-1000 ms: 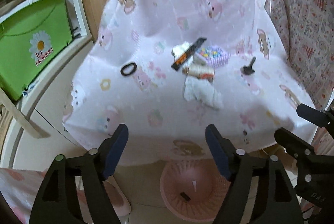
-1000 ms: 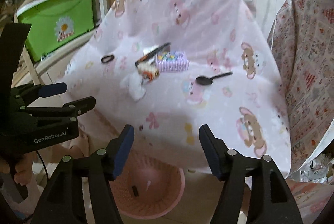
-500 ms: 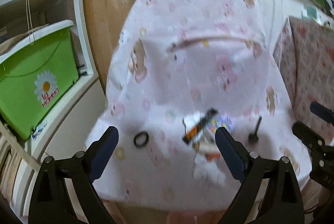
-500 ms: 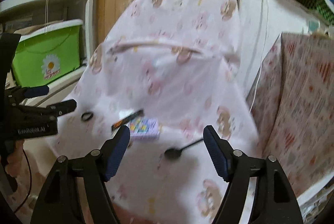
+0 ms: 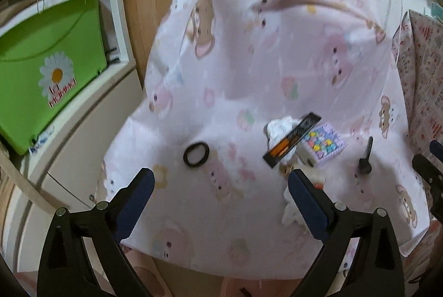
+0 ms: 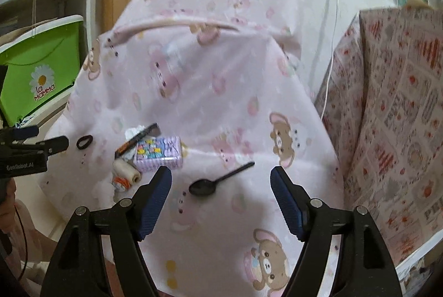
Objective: Collect trash
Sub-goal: 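Raise both open grippers from the basket back over the cloth, then grasp the white tissue with the left gripper while the right gripper grasps the small orange piece, then carry the tissue into the pink basket with the left gripper while the right drops the orange piece there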
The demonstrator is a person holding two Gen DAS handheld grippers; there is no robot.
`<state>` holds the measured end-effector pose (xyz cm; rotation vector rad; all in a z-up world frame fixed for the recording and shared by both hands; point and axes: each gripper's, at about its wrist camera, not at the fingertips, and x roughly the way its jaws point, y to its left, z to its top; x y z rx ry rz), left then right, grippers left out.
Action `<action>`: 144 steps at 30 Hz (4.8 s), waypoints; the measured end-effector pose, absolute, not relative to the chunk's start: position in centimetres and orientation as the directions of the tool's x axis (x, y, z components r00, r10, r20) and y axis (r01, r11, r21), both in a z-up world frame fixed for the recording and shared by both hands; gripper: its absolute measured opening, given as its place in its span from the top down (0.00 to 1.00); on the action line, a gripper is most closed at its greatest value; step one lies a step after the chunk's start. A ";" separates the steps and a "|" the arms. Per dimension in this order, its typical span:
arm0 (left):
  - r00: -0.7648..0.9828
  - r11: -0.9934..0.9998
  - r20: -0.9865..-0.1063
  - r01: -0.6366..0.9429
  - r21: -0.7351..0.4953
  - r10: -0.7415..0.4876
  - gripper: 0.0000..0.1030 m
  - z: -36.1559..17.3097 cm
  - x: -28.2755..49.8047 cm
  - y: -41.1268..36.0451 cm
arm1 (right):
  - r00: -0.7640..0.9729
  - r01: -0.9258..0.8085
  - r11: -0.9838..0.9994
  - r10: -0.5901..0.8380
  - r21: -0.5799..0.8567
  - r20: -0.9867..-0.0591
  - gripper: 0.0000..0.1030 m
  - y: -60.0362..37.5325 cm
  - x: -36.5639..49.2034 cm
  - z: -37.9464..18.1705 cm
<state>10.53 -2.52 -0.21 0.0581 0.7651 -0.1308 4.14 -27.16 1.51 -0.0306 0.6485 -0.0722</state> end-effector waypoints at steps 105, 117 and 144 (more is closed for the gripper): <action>0.723 0.962 -0.645 0.263 -0.076 -0.248 0.87 3.0 5.3 -3.2 | 0.713 -0.222 0.955 0.297 0.198 -0.635 0.94 -21.3 3.0 0.9; 0.599 0.933 -0.749 0.352 -0.071 -0.283 0.87 1.3 2.2 -5.1 | 0.701 -0.211 0.953 0.303 0.217 -0.646 0.94 -22.2 -2.0 2.4; 0.203 0.890 -0.921 0.392 -0.234 -0.331 0.87 -7.3 2.5 -7.1 | 0.506 -0.256 0.953 0.276 0.163 -0.818 0.94 -19.6 -2.3 -4.6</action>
